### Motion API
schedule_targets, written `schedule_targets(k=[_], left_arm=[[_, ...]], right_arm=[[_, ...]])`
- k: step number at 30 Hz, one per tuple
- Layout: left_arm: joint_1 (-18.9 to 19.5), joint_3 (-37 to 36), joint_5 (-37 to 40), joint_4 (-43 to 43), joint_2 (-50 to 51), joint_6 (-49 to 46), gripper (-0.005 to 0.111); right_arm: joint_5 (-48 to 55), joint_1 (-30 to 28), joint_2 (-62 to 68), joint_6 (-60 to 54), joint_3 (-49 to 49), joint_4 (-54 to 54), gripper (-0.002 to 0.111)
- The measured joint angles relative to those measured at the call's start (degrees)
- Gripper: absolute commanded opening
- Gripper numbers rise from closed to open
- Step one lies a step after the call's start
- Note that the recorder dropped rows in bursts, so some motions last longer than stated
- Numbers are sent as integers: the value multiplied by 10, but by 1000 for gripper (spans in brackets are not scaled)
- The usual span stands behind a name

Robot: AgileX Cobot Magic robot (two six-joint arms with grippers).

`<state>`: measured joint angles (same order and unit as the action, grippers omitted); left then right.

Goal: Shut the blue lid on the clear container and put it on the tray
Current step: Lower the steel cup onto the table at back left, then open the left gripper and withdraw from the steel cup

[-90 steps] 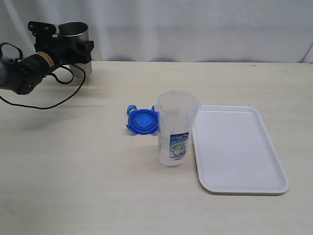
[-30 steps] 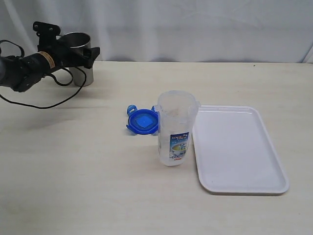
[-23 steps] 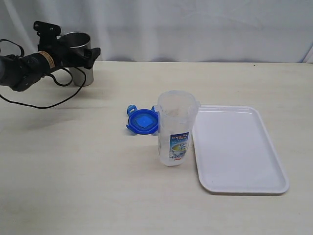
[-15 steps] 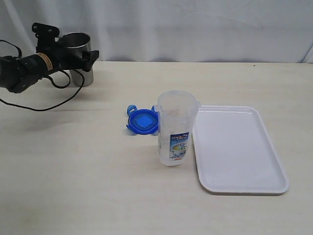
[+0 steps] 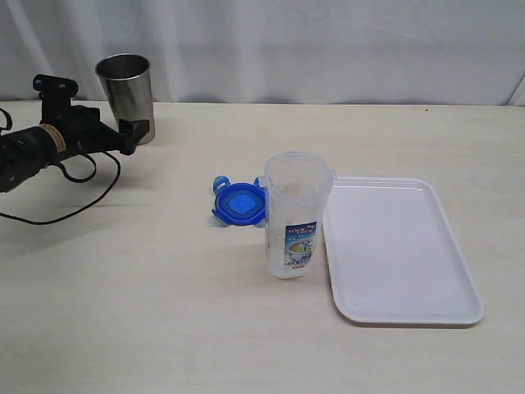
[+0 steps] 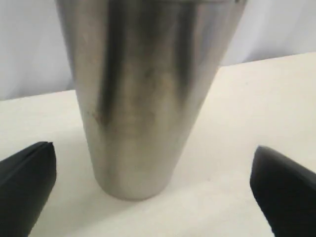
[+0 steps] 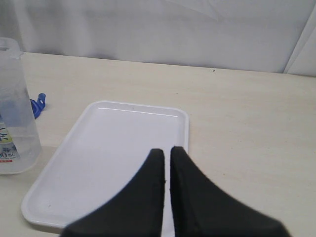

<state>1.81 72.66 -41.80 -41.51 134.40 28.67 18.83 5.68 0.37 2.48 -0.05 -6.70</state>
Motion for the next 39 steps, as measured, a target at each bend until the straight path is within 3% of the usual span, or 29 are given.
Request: schedule_targets(k=[6,21,24,32,39], left_arm=[[10,-98,0,0,-70,-26,101],[15,-257,20,0,-313,-32,101],[15,-273,93,0,-367,-32,101],[15,-276,385,5,-477,-25,101],[15,-239,602,99,-484,0,101]], right_arm=[[0,0,0,0,0,0,4],[0,0,0,0,0,0,4],[0,0,0,0,0,0,4],[0,0,0,0,0,0,4],[0,0,0,0,0,0,4]])
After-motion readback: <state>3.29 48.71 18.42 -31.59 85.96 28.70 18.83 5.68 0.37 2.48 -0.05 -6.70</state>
